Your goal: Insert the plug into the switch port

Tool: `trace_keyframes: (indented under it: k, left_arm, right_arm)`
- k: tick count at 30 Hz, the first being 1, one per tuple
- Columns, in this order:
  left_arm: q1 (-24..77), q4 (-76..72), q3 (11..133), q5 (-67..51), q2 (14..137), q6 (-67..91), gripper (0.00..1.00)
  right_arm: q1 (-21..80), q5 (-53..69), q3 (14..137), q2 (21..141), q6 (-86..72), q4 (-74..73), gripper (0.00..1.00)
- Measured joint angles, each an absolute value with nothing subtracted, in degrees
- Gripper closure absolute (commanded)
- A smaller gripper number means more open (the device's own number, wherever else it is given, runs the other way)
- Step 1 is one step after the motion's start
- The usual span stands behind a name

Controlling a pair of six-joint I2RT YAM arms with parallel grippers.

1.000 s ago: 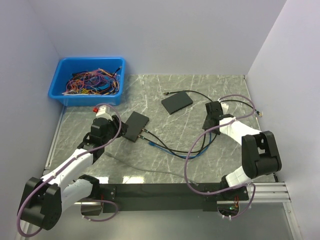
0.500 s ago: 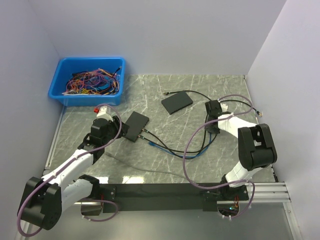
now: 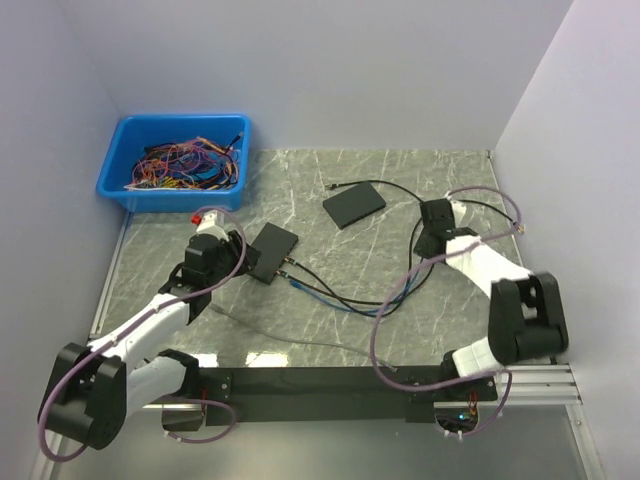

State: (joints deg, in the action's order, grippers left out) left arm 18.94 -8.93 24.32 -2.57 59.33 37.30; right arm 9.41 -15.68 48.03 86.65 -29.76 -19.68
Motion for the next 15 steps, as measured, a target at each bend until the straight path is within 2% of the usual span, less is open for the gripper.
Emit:
trace_keyframes:
  k: [4,7,15]
  left_arm:
    - [18.94,-10.39,25.93,-3.95,63.31,38.24,0.51]
    - [18.94,-11.81,27.99,-5.19,66.87,39.0,0.51]
    - [19.22,-15.2,40.4,-8.34,80.71,40.86,0.52]
  right_arm:
    - [9.39,-15.88,47.88,78.52,-30.5,-16.88,1.0]
    - [9.37,-14.98,50.94,78.74,-30.61,-15.88,1.0]
    - [9.37,-10.35,70.96,99.04,-30.06,-15.64,1.0]
